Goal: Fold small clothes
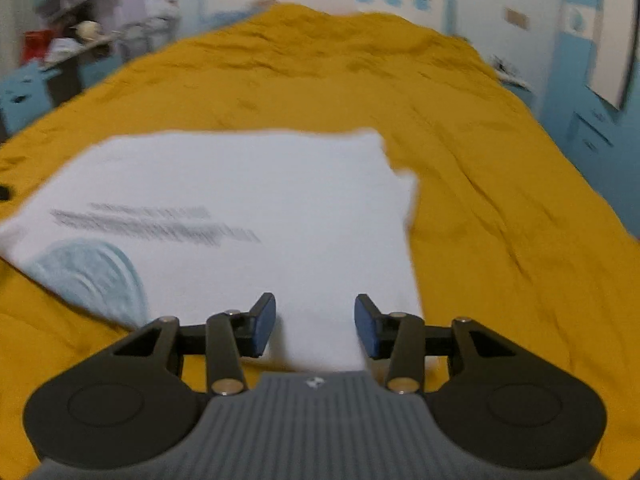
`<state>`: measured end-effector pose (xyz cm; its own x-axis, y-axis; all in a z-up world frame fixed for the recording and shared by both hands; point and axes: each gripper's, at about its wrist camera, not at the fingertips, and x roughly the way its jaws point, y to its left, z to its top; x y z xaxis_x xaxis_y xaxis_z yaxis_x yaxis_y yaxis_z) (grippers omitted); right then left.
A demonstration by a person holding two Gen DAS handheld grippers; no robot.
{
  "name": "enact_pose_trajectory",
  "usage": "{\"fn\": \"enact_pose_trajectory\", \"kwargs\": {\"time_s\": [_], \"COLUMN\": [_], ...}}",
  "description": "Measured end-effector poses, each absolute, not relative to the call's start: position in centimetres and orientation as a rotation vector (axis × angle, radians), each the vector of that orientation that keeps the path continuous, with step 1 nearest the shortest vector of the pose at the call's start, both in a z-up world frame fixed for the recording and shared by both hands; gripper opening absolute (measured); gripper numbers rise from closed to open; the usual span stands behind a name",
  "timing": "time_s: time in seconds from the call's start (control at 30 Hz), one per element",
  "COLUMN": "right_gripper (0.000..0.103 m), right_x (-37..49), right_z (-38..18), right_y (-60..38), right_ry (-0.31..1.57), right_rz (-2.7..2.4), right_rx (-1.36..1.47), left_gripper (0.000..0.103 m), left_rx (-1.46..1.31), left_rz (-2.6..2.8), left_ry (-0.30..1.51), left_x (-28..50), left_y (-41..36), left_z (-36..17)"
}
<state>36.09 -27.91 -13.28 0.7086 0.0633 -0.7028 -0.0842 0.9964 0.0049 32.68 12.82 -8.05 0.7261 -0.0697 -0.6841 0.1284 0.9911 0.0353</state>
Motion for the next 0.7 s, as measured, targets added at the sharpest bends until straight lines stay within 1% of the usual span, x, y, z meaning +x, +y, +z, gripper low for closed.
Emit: {"fn": "enact_pose_trajectory", "kwargs": {"time_s": [0.03, 0.1, 0.17, 0.27, 0.47, 0.5, 0.57, 0.7], "right_gripper": [0.040, 0.040, 0.040, 0.040, 0.040, 0.040, 0.041, 0.046], "right_x": [35.8, 35.2, 34.8, 35.3, 35.6, 35.4, 34.9, 35.5], "right_z": [-13.8, -15.1, -16.1, -16.7, -16.0, -15.3, -13.8, -10.9], "right_y": [-28.4, -29.0, -28.8, -28.8, -29.4, -29.5, -29.7, -32.4], "right_ry": [0.784, 0.795, 0.792, 0.808, 0.822, 0.820, 0.806, 0.756], "right_rz": [0.074, 0.077, 0.081, 0.074, 0.082, 0.087, 0.105, 0.128], "right_rx": [-0.008, 0.032, 0.011, 0.033, 0.066, 0.062, 0.075, 0.232], "left_gripper": [0.009, 0.009, 0.008, 0.008, 0.009, 0.011, 0.011, 0.011], "left_rx": [0.086, 0.110, 0.134, 0.149, 0.136, 0.113, 0.079, 0.029], "left_rz": [-0.079, -0.039, -0.036, -0.029, -0.021, -0.031, -0.049, -0.104], "left_ry": [0.793, 0.840, 0.854, 0.856, 0.834, 0.809, 0.767, 0.719], "left_x": [32.7, 32.6, 32.6, 33.2, 32.5, 31.9, 31.5, 32.9], "left_y": [13.0, 13.4, 13.3, 12.9, 12.7, 12.9, 13.0, 12.2], "left_z": [-9.1, -11.0, -12.2, -12.8, -11.3, -10.5, -9.0, -6.7]}}
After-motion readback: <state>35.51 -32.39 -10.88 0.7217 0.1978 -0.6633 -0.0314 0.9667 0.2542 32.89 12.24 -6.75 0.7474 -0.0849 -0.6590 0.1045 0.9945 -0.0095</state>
